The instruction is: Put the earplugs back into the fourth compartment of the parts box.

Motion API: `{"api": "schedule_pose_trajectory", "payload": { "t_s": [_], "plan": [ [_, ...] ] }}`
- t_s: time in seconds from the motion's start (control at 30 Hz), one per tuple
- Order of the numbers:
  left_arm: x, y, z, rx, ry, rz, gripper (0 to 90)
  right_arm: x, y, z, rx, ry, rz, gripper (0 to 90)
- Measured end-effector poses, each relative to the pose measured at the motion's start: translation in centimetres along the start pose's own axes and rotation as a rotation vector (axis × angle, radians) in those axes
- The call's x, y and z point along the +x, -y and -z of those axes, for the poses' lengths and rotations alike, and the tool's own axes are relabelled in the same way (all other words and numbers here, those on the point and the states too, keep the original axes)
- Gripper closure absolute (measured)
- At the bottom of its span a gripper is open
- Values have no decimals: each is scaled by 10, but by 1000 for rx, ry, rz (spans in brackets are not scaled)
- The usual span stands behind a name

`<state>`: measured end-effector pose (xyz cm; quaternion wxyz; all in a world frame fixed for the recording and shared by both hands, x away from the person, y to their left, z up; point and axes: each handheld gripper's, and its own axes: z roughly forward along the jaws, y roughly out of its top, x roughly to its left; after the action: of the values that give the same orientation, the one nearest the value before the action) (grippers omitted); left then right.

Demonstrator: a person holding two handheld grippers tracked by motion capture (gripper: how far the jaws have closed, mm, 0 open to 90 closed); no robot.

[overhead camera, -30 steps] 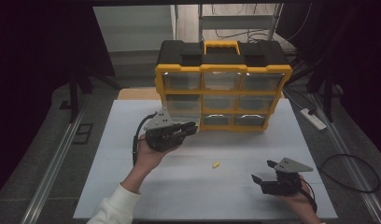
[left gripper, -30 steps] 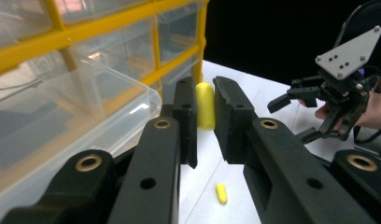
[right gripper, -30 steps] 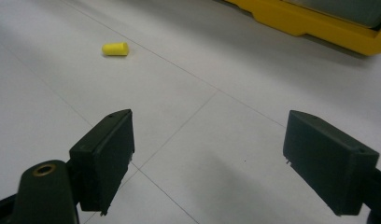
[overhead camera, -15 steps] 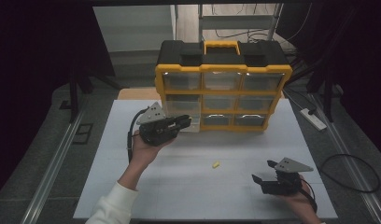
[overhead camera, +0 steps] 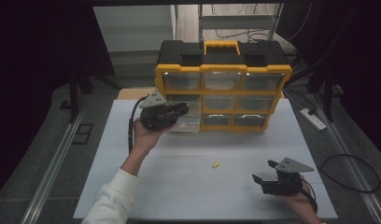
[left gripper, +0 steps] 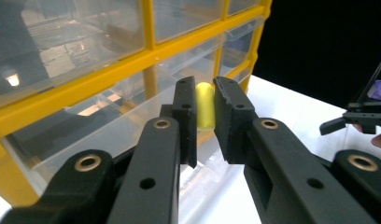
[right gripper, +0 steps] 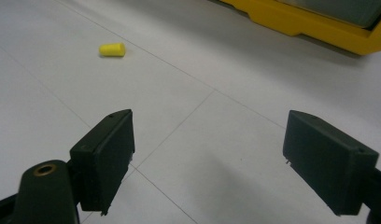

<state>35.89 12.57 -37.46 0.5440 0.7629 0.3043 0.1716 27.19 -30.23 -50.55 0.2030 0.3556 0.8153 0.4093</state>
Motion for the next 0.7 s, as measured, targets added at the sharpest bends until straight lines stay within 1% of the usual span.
{"api": "schedule_pose_trajectory", "payload": {
  "t_s": [0.1, 0.2, 0.33, 0.47, 0.53, 0.57, 0.6, 0.67, 0.7],
  "plan": [
    [6, 0, -4, 18, -21, 8, 786, 0, 0, 0, 1, -1, 0, 174],
    [11, 2, -8, 26, -32, 15, 784, 0, 0, 0, 2, 0, 1, 174],
    [13, 2, -9, 24, -40, 22, 783, 0, 0, -1, 4, 0, 0, 174],
    [12, 2, -9, 21, -46, 13, 771, 0, 0, -1, 5, 0, 1, 174],
    [11, 2, -9, 19, -48, 13, 664, 0, 0, 0, 5, 0, 0, 174],
    [11, 1, -8, 10, -52, 17, 664, 0, 0, 0, 5, 0, 0, 174],
    [9, 1, -7, -2, -61, 19, 507, 0, 0, -1, 5, 1, 1, 174],
    [7, -1, -5, -10, -76, 20, 427, 0, 0, -1, 6, 0, 2, 174],
    [5, -1, -4, -15, -86, 20, 372, 0, 0, -1, 6, 0, 2, 174]
  ]
}}
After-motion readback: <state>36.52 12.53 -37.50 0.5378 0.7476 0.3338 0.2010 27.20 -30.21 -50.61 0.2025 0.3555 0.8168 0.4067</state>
